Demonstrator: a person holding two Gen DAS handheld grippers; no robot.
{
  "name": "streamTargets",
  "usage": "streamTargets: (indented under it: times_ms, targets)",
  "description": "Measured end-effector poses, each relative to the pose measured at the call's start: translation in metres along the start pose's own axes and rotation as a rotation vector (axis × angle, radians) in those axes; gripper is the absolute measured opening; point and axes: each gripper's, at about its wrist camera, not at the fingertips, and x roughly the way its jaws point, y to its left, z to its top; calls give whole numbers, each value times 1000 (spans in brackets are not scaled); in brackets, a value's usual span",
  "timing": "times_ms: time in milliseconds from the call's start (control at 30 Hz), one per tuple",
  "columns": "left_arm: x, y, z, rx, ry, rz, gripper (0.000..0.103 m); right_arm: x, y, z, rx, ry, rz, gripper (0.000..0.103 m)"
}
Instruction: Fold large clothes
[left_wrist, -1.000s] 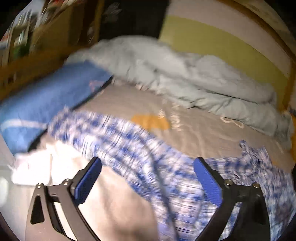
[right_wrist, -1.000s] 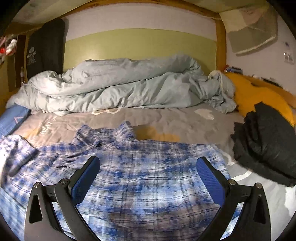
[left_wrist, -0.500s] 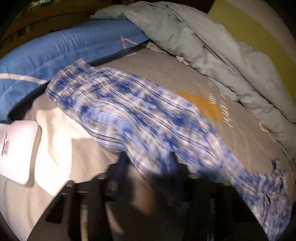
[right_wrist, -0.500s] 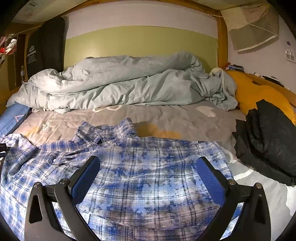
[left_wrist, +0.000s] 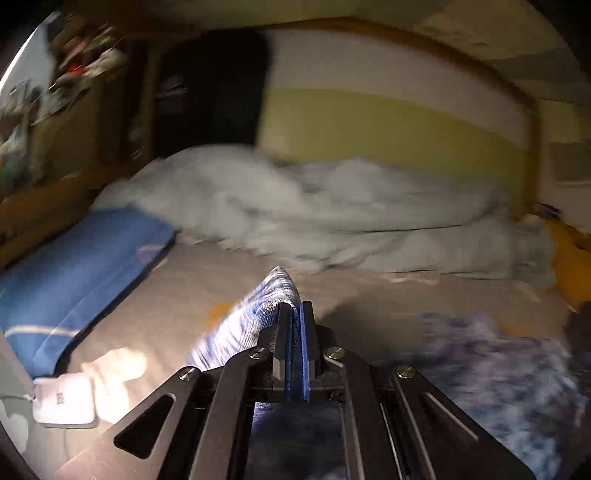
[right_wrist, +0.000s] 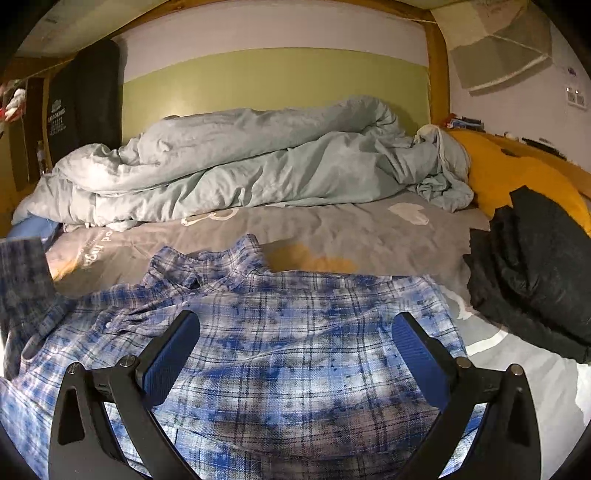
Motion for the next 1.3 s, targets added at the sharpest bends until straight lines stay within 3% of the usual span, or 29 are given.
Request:
streamTargets:
  times_ms: [133,433,600,700,733,767,833,933,1000,1100,1167,1233,1300]
  targets:
    - [-15,-65,-10,9,23,-156,4,1,-5,1,20,6,2,103]
    - [20,-151,-78,19,133,-268,4,-4,-16,6,64,12,-2,103]
    - [16,-181,-103,100,177,-289,5,-3,-16,6,63,22,5,103]
    - [3,-171,-108,128,159,-232,11,-2,-15,6,61,29,5,103]
    - [0,-164,-108,124,155,-219,23,-2,-15,6,62,30,6,103]
    - [-4,-151,-105,109,146,-186,41,-2,-15,5,63,30,7,103]
    - [-8,-128,-100,80,128,-138,64,-2,-16,5,64,29,7,103]
    - [-11,-87,-90,66,113,-45,65,-2,-17,6,62,32,9,103]
    - [-5,-54,-84,59,153,11,65,-3,-18,6,66,30,8,103]
    - [14,-15,-84,-5,276,-20,66,-3,-20,6,81,28,8,103]
    - [31,2,-91,-24,355,11,66,-3,-19,6,87,31,10,103]
    - [40,8,-98,-14,392,18,66,-2,-20,6,84,35,13,103]
    - [49,12,-108,-28,446,-25,66,-1,-17,5,66,37,9,103]
